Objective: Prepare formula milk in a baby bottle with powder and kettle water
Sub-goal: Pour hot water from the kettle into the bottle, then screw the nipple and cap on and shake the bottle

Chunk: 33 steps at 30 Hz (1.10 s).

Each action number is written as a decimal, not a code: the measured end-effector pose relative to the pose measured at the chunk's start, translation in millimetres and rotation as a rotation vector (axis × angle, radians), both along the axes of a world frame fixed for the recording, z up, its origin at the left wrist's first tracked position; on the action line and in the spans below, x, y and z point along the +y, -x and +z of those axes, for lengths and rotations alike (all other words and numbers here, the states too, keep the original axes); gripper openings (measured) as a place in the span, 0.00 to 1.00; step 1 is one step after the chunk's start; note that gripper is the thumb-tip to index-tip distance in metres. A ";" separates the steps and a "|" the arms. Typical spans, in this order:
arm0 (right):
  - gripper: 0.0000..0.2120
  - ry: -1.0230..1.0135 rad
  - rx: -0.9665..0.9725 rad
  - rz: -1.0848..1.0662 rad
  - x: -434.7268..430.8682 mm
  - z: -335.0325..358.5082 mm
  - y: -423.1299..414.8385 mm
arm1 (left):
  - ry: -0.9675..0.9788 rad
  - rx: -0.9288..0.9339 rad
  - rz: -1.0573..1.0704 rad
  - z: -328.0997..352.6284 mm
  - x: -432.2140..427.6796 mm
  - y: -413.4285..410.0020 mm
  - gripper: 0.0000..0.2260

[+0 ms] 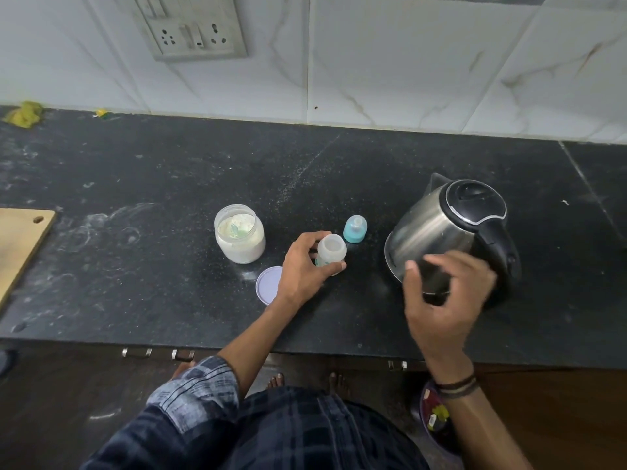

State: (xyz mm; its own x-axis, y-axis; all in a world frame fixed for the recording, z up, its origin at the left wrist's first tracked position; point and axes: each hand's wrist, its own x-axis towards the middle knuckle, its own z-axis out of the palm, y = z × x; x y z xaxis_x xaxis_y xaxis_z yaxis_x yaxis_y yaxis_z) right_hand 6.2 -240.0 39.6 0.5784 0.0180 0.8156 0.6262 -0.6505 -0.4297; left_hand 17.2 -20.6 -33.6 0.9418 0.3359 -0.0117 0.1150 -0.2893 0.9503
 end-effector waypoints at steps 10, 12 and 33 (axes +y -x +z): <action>0.12 0.187 0.599 0.231 45.5 -11.3 -37.6 | -0.018 -0.041 -0.013 -3.9 3.2 6.5 0.27; 0.14 0.234 0.686 0.207 52.7 -9.6 -50.4 | -0.014 -0.044 -0.007 -3.1 3.2 7.0 0.27; 0.21 0.569 0.935 0.086 91.5 -36.1 -102.3 | -0.072 0.042 -0.017 -0.7 5.8 -4.0 0.26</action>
State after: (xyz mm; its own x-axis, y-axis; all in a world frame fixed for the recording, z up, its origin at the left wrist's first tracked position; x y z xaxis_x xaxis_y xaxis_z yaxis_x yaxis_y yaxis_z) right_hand 108.6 -148.4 3.4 0.9427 0.3228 -0.0846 0.2624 -0.8737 -0.4096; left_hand 21.2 -14.7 -34.3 0.9466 0.3211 -0.0279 0.1491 -0.3593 0.9213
